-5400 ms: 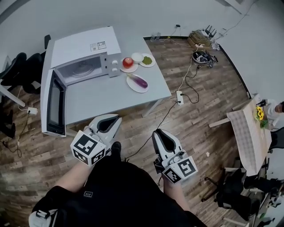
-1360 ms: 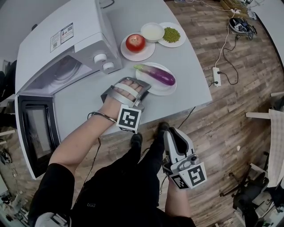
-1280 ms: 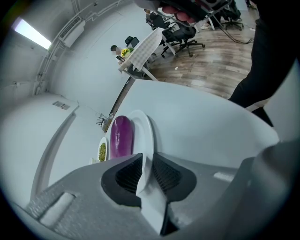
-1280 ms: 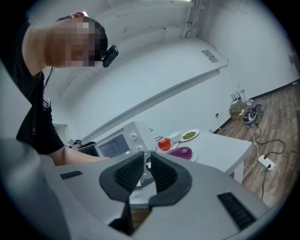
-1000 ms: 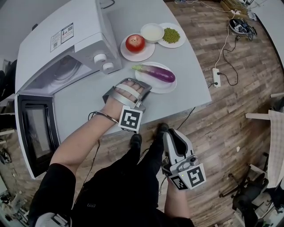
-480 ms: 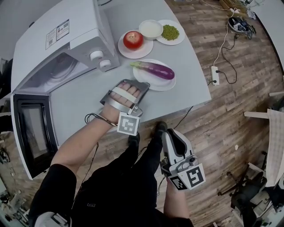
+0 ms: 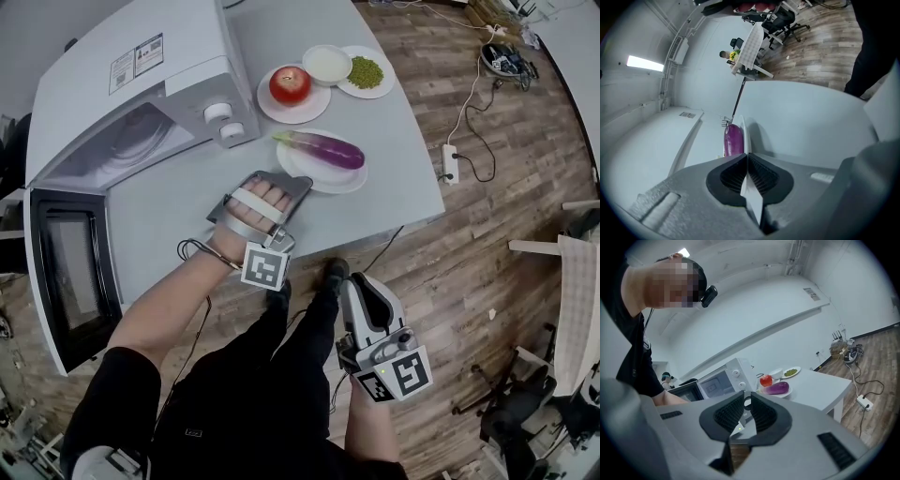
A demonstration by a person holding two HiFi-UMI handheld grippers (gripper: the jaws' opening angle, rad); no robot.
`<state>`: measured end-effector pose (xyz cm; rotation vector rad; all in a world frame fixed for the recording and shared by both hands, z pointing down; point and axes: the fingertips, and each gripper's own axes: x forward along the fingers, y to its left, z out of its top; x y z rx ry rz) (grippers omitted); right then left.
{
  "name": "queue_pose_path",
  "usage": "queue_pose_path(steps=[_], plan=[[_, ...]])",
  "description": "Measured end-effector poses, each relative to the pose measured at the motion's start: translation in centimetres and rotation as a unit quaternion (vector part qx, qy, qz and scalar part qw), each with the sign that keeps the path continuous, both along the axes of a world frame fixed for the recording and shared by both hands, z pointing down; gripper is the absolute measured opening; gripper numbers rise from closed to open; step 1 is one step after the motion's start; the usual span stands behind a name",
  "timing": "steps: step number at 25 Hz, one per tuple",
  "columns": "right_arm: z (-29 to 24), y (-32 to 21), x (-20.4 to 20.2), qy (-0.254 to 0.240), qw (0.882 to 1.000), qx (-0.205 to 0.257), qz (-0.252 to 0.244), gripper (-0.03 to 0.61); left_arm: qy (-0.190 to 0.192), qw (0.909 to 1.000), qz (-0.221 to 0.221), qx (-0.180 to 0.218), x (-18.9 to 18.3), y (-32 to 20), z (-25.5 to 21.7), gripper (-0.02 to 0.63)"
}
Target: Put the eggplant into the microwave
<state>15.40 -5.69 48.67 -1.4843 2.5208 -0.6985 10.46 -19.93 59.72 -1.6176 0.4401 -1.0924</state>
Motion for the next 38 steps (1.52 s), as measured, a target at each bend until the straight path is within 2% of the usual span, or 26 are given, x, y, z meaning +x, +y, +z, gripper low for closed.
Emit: queue_pose_path(steps=[7, 17, 30, 38], plan=[[-1.8, -0.1, -1.4, 0.016, 1.000, 0.005, -0.015, 0.054, 0.019, 0.9998, 0.000, 0.007, -1.2, 1.0, -2.0, 0.017], [-9.0, -0.4, -4.9, 0.045, 0.997, 0.049, -0.047, 0.054, 0.036, 0.9983, 0.003, 0.046, -3.9, 3.6, -7.8, 0.017], [-13.5, -1.4, -7.3, 0.042, 0.986, 0.071, -0.143, 0.054, 0.034, 0.9937, -0.087, 0.062, -9.3, 5.6, -12.7, 0.017], [-13.5, -1.1, -9.4, 0.037, 0.972, 0.075, -0.219, 0.054, 0.033, 0.9819, -0.170, 0.078, -13.4, 6.9, -14.1, 0.017]])
